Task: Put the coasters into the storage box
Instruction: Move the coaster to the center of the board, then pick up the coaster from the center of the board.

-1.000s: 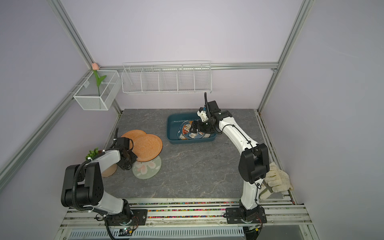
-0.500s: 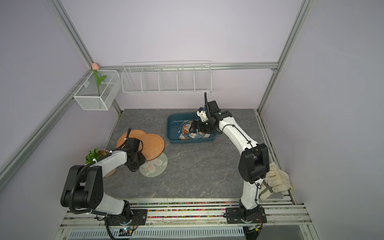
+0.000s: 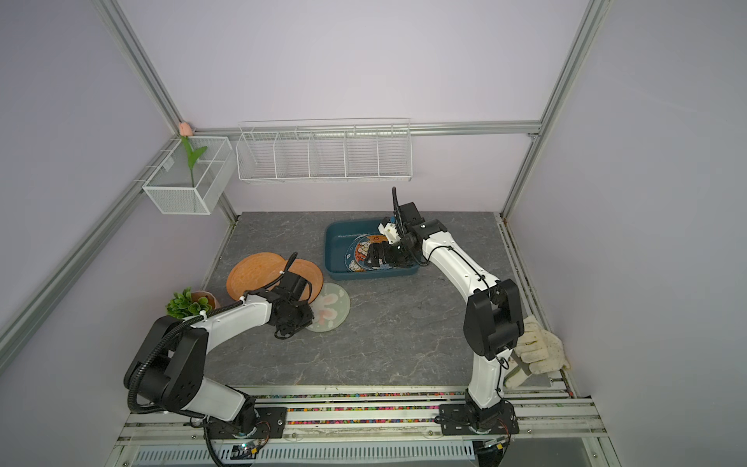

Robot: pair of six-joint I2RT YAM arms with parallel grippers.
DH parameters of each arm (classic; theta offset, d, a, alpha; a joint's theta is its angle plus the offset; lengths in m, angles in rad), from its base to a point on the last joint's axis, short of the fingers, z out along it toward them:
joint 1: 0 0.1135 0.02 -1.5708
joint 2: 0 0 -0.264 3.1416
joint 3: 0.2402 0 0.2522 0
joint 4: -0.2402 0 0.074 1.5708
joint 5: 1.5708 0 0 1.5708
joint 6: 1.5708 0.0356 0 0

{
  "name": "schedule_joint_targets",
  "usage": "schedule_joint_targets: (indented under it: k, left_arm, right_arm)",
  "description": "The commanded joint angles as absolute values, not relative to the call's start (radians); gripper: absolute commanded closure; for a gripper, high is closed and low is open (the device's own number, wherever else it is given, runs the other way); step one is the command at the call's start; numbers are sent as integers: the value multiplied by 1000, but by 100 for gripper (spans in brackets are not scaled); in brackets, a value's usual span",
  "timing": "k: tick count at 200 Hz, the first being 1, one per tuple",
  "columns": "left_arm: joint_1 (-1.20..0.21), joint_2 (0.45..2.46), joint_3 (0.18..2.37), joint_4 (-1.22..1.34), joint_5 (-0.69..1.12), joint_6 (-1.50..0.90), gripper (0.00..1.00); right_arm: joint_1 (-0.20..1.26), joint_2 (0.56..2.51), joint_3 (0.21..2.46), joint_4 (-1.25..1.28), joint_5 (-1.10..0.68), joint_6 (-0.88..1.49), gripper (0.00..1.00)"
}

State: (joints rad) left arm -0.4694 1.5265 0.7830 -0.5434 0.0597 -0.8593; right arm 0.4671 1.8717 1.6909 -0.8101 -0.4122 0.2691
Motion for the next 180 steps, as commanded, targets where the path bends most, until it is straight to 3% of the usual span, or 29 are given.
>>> schedule_joint_targets:
  k: [1,72,122,180]
  left_arm:
    - [-493,1557,740,-617,121,-887,70]
    - [-460,1430,684,-567,36,-913,52]
    - [-417,1368,642,-459,25,-905,51]
    - [-414,1386,615,-348,59,-894,51]
  right_arm:
    - [505,1859,1677,-823,-436,259,2]
    - [650,1948,1627,-829,-447,254,0]
    - [719,2031,1616,-785,-400,272,2]
    - [747,2086,1575,-622,-263,345,17]
